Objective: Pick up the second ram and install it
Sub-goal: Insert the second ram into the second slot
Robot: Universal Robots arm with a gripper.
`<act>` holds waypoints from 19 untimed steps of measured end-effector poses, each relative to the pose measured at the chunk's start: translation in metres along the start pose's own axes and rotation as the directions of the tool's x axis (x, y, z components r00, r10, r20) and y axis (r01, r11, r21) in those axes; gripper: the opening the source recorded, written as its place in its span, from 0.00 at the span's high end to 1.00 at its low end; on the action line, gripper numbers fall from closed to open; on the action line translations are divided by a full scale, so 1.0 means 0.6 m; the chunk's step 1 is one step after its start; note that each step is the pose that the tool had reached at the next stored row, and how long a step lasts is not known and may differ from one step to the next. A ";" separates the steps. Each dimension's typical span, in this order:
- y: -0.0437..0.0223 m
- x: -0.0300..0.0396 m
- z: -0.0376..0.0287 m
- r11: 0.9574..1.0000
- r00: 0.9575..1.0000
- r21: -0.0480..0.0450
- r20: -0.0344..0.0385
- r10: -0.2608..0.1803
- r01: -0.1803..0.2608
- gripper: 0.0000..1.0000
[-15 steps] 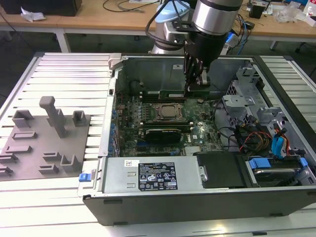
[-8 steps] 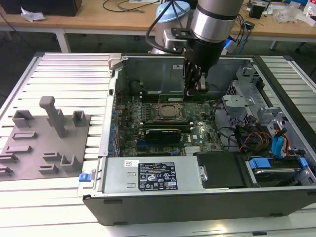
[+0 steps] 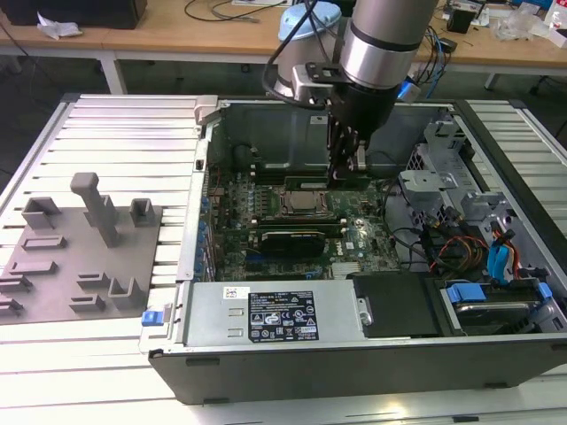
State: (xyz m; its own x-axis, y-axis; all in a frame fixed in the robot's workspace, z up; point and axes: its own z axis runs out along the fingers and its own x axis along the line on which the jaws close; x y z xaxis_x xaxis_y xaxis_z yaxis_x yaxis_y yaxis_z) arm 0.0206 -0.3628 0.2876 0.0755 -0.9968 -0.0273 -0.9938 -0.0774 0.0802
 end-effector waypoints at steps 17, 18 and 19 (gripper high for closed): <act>0.037 -0.003 0.014 0.999 0.999 0.002 0.003 0.044 -0.044 0.86; 0.037 -0.002 0.017 0.999 0.999 0.002 0.003 0.044 -0.044 0.86; 0.037 -0.002 0.019 0.999 0.999 0.002 0.003 0.044 -0.044 0.86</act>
State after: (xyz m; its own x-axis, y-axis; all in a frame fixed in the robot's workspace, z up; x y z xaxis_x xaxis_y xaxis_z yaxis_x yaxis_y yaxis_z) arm -0.0026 -0.3628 0.2782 0.0316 -0.9991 -0.0267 -0.9963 -0.0336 0.0796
